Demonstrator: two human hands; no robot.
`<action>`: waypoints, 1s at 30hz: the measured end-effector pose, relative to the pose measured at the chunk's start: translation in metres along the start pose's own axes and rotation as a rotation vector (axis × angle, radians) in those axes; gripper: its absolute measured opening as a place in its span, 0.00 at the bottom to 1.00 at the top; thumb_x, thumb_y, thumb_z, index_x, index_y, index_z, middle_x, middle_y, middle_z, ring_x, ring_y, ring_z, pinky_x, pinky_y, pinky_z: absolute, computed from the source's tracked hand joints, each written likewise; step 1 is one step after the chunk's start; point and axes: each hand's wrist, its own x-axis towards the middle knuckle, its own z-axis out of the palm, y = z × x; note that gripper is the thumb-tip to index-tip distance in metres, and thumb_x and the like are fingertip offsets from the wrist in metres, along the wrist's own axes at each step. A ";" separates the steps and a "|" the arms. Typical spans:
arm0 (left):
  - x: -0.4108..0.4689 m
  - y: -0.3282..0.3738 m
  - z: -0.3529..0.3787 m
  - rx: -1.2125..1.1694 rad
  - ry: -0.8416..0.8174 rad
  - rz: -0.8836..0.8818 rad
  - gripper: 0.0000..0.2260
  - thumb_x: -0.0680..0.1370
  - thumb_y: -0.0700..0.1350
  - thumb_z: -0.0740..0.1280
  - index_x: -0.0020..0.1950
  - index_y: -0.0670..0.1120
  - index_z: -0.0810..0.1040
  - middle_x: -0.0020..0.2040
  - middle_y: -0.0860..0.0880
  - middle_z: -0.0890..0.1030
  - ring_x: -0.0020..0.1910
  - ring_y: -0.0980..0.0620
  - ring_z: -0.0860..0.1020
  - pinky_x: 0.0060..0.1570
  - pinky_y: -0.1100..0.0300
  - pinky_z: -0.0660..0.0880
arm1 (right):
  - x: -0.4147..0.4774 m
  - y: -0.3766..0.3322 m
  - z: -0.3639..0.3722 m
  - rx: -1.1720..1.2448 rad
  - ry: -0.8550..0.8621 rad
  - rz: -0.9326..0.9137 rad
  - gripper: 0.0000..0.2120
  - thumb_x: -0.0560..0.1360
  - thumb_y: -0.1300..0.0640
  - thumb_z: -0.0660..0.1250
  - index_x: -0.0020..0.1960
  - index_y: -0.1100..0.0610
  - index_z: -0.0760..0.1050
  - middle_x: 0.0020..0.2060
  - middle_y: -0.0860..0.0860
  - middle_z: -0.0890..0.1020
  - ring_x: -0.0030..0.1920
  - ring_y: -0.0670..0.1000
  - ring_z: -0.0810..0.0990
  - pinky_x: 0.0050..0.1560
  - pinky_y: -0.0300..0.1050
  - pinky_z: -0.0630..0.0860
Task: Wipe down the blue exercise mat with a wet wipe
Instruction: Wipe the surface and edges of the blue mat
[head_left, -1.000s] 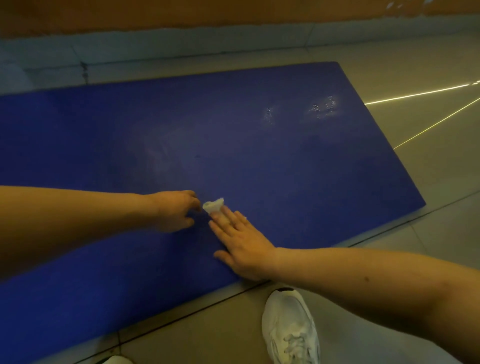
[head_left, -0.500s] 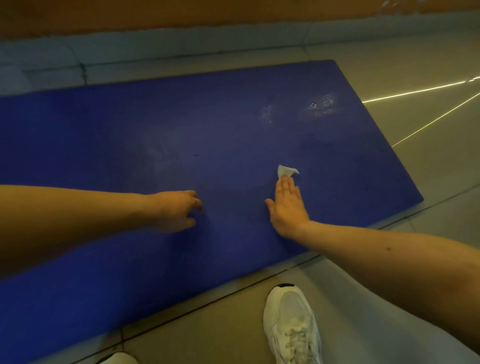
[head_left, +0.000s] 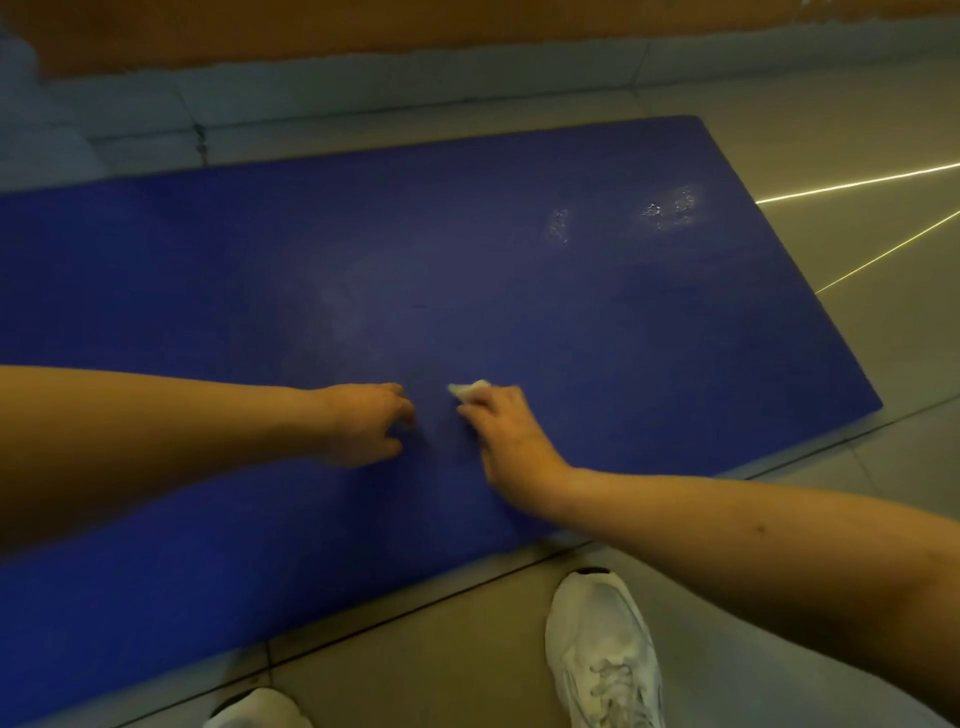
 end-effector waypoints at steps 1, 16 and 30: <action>0.000 -0.002 0.000 -0.001 -0.002 0.001 0.20 0.81 0.50 0.63 0.73 0.51 0.70 0.72 0.50 0.68 0.67 0.47 0.73 0.66 0.51 0.71 | 0.004 0.014 -0.007 -0.017 0.046 0.029 0.14 0.77 0.69 0.66 0.62 0.66 0.78 0.60 0.59 0.78 0.56 0.61 0.75 0.63 0.52 0.74; 0.000 -0.012 0.007 0.010 0.005 -0.045 0.13 0.81 0.49 0.63 0.64 0.49 0.76 0.62 0.49 0.75 0.56 0.48 0.76 0.50 0.58 0.71 | -0.007 -0.055 0.047 0.096 -0.303 -0.345 0.10 0.78 0.69 0.68 0.58 0.67 0.79 0.58 0.61 0.76 0.50 0.61 0.73 0.51 0.53 0.73; 0.021 0.009 -0.006 -0.047 0.051 0.070 0.16 0.82 0.50 0.63 0.70 0.51 0.73 0.67 0.51 0.70 0.61 0.48 0.75 0.59 0.55 0.73 | -0.028 0.088 -0.069 -0.154 0.119 0.375 0.07 0.76 0.72 0.65 0.47 0.63 0.79 0.44 0.57 0.76 0.46 0.59 0.71 0.46 0.59 0.75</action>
